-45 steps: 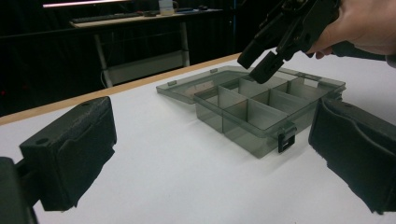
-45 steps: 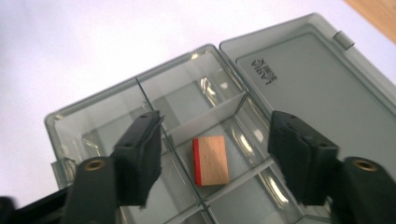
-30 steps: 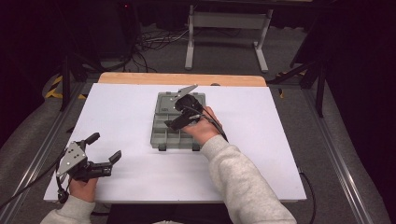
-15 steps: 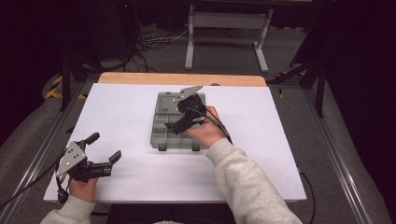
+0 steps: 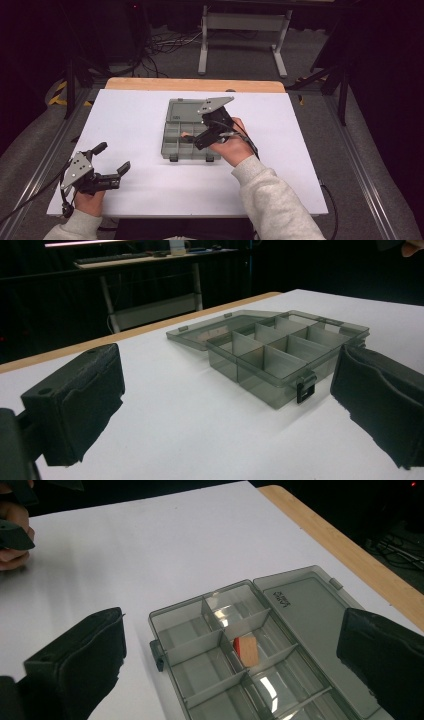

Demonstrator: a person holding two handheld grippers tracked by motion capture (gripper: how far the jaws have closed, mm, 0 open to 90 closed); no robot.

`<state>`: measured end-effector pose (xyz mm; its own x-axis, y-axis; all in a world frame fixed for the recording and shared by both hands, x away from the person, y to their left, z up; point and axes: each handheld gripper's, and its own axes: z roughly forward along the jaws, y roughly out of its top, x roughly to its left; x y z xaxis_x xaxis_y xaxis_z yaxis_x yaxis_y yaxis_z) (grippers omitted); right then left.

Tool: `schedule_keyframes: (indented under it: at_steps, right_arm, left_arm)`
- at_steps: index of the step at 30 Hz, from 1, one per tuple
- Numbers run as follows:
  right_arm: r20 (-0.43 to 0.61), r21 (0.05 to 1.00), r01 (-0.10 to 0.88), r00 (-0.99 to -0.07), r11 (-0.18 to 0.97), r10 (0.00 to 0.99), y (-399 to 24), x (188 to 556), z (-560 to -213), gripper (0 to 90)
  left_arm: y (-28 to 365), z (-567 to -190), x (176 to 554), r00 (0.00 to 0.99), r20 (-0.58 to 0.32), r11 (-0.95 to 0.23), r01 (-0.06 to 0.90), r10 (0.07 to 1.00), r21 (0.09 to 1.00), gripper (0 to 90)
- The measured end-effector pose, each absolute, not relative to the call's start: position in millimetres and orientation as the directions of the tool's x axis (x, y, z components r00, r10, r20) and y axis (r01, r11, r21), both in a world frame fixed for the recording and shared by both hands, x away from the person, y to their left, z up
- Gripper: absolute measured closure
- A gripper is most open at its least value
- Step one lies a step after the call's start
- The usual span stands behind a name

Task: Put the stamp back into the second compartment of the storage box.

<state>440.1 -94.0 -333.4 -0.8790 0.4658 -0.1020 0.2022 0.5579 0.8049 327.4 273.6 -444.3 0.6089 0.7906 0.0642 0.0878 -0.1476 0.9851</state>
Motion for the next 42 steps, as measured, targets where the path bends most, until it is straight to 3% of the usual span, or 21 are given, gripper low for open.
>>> schedule_keyframes:
  at_steps: [22,42]
  right_arm:
    - [-0.122,0.884,0.146,-0.845,0.444,0.52,-158,403,-336,0.2]
    - [-0.087,0.955,0.108,-0.786,0.275,0.612,-226,366,-373,0.2]
  left_arm:
    - [273,-444,328,0.609,0.069,-0.149,0.082,0.79,0.985,1.7]
    - [272,-443,328,0.609,0.069,-0.15,0.082,0.79,0.985,1.7]
